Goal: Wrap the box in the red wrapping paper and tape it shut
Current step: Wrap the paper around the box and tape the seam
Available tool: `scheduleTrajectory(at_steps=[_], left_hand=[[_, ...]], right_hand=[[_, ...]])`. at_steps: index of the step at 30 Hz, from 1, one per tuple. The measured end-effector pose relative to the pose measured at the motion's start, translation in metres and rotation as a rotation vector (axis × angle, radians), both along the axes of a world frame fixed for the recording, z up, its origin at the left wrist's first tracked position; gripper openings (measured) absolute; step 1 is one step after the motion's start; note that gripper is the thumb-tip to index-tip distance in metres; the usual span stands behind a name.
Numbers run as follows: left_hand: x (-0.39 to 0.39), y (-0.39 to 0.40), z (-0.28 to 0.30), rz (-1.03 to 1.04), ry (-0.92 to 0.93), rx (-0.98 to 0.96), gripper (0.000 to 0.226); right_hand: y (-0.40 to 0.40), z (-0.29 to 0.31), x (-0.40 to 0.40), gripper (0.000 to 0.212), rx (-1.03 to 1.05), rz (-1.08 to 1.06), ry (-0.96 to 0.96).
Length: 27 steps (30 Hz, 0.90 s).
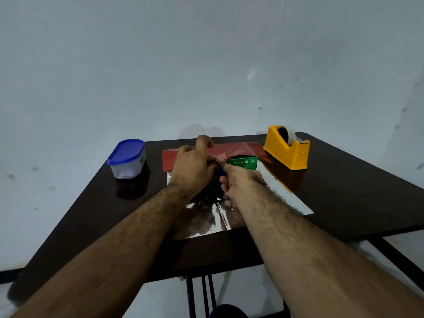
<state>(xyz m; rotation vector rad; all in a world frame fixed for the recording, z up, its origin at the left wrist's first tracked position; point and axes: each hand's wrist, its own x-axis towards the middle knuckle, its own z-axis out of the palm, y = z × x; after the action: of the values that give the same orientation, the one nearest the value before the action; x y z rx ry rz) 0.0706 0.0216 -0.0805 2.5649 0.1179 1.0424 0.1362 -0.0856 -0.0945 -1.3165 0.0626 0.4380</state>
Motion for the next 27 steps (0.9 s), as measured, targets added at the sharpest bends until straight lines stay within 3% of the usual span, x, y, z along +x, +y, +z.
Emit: scheduleTrajectory(at_steps=[5, 10, 12, 15, 17, 22, 24, 27], left_hand=[[0.001, 0.01, -0.005, -0.006, 0.018, -0.074, 0.056], [0.005, 0.019, -0.006, -0.007, 0.031, -0.107, 0.064], [0.006, 0.02, -0.006, -0.01, 0.032, -0.089, 0.064], [0.006, 0.023, -0.006, -0.013, 0.05, -0.123, 0.062], [0.005, 0.023, -0.006, -0.018, 0.057, -0.132, 0.065], [0.006, 0.028, -0.008, -0.052, 0.043, -0.099, 0.071], [0.009, 0.032, -0.01, -0.048, 0.062, -0.103, 0.075], [0.012, 0.038, -0.011, -0.038, 0.07, -0.057, 0.072]], right_hand=[[-0.002, 0.002, 0.0, 0.015, -0.096, 0.036, 0.103], [-0.011, 0.007, -0.007, 0.017, -0.207, 0.042, -0.007], [-0.019, 0.008, -0.007, 0.015, -0.306, -0.068, -0.275], [-0.031, 0.011, 0.0, 0.014, -0.574, -0.252, -0.966], [-0.04, 0.016, 0.014, 0.022, -0.728, -0.245, -1.274], [-0.049, 0.034, 0.048, 0.071, -1.081, 0.294, -1.461], [-0.05, 0.034, 0.056, 0.077, -1.163, 0.411, -1.465], [-0.053, 0.03, 0.057, 0.073, -1.223, 0.381, -1.491]])
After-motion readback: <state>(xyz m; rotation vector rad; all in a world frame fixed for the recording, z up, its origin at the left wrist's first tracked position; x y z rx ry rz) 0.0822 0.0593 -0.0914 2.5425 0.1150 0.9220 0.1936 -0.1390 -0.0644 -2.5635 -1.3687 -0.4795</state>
